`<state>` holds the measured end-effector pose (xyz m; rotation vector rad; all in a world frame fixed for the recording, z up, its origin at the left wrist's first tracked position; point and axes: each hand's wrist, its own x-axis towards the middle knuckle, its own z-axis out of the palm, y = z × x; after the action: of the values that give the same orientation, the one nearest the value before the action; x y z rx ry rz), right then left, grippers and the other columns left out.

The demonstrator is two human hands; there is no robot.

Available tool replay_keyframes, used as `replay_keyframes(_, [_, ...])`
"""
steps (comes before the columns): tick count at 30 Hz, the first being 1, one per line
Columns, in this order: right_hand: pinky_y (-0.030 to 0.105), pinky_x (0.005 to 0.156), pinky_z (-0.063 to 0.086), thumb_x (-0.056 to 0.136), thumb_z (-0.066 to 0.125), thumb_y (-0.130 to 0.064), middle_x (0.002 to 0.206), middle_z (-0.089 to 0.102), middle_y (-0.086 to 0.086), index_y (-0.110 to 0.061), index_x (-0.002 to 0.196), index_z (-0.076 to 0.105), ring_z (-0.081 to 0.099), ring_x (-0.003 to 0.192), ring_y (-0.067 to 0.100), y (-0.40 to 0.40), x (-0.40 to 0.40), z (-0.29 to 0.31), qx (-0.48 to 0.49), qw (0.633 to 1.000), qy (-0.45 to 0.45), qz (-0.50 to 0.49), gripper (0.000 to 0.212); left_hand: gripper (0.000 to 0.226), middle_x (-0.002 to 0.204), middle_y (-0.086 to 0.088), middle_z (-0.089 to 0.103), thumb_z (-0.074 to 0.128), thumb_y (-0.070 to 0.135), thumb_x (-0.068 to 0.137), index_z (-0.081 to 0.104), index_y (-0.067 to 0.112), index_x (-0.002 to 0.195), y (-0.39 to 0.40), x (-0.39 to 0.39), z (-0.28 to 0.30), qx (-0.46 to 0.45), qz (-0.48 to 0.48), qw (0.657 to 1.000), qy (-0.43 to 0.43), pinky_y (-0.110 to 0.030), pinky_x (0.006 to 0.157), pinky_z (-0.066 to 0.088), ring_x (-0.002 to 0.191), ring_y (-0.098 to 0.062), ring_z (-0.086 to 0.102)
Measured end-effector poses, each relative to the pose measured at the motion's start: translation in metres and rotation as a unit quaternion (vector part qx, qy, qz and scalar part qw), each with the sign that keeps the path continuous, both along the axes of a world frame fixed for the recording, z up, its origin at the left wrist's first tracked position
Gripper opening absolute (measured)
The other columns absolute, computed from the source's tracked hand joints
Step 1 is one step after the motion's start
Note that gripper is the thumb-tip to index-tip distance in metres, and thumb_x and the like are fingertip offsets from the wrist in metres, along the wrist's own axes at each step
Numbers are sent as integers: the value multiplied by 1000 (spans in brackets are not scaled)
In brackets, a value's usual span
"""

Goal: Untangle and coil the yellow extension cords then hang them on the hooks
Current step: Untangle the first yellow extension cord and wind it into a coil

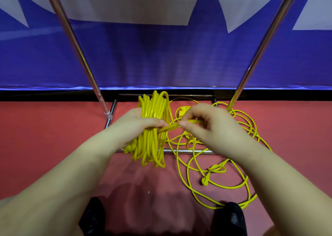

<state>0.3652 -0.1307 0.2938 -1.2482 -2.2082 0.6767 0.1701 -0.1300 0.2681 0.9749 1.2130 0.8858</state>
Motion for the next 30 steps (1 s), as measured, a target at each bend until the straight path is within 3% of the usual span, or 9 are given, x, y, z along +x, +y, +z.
replay_keyframes(2, [9,58,33,87,61,-34,67,50,-13,-26,78,61,48,64,-5,3,1,0,18,998,21,-55,12,9,70,-10,71,58,-3,82,62,4,85,-2,3,1,-9,-12,1000,-23,-29,57,57,64,-19,68])
replay_keyframes(5, [18,56,30,92,53,-32,68,48,-7,-22,74,58,44,62,4,9,0,2,3,995,-42,-87,21,9,71,-14,70,57,0,79,61,0,88,-4,4,3,-27,-42,997,-54,-33,61,59,63,-21,68])
replay_keyframes(10, [28,53,27,94,50,-31,54,35,-4,-17,58,48,31,50,10,13,5,7,-183,982,-46,2,38,8,70,-13,71,54,-2,84,60,3,81,-6,6,3,-38,-42,998,-37,-31,66,58,64,-22,69])
replay_keyframes(14, [34,61,25,78,53,-43,61,35,8,-20,49,52,29,59,20,13,6,11,-281,957,-28,69,36,10,71,-12,72,51,-1,87,58,4,82,-1,4,5,-28,-15,999,-38,-29,66,57,65,-19,71])
replay_keyframes(19, [23,55,28,81,59,-31,52,40,-3,-20,46,53,33,52,9,13,4,12,-338,934,53,100,37,10,70,-12,72,53,-1,85,58,5,80,0,3,7,-20,-11,999,-43,-28,63,57,63,-19,70])
replay_keyframes(22, [26,55,25,87,60,-31,54,39,-2,-20,51,62,32,55,14,15,-1,4,-334,934,121,44,37,15,81,-18,70,61,7,73,61,3,87,-4,5,7,-33,-39,997,-56,-36,63,58,68,-24,70])
replay_keyframes(24, [27,55,27,86,62,-33,55,42,-3,-23,61,64,35,55,14,16,-3,-2,-284,955,89,5,27,28,79,-18,69,62,12,65,61,1,91,-8,7,6,-44,-51,996,-63,-36,59,57,64,-24,69])
replay_keyframes(26, [28,56,33,81,68,-34,59,50,-3,-22,78,59,40,54,12,15,-4,-5,-241,969,46,-10,15,21,68,-13,69,61,13,64,63,3,83,-10,10,6,-51,-53,994,-75,-32,55,56,57,-20,67])
replay_keyframes(30, [27,55,37,73,76,-32,63,53,-3,-19,83,48,43,51,9,14,-7,-9,-195,978,71,-27,33,11,69,-10,70,63,11,64,70,8,73,-14,10,6,-47,-107,990,-73,-29,56,56,56,-16,65])
